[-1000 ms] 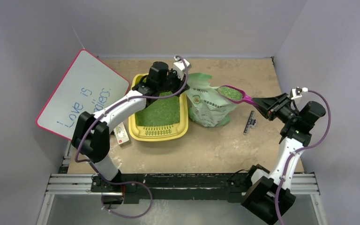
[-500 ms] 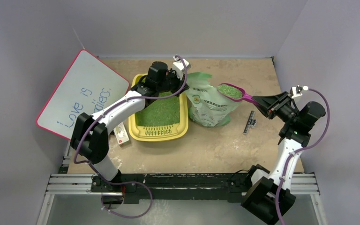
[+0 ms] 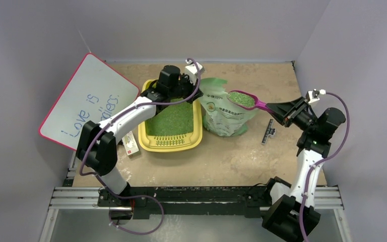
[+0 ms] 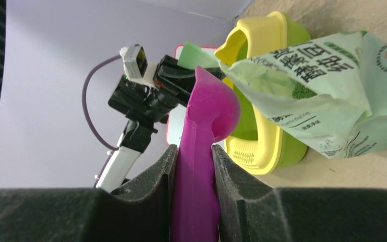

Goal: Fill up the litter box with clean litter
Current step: Pour the cat litter into the litter box.

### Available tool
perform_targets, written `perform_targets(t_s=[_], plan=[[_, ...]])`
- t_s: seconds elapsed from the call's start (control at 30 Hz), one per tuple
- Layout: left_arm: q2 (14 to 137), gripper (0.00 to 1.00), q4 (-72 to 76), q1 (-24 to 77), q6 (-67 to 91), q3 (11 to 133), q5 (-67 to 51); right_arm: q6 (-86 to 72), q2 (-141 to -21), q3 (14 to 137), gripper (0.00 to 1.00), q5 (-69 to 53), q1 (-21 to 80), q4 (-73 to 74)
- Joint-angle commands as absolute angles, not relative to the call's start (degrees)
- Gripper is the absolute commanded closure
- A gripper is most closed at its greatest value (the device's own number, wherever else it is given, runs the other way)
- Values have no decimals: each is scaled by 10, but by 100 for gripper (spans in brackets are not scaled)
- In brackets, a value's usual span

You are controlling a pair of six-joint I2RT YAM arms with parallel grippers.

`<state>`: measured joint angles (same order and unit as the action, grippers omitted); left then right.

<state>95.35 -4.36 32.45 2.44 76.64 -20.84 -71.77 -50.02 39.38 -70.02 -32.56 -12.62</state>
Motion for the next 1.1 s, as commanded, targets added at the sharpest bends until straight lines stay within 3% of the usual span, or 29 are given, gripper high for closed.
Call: perform_targets(t_s=[0.0,0.6,1.07], plan=[[964,100,-36,307,32,811,-206,-701,-486,415,100,-705,-301,-121],[977,100,-39,305,33,831,-219,-778,-432,353,100,-648,-203,-149],[994,100,-28,302,32,843,-230,-805,-475,328,100,-472,-9,-196]])
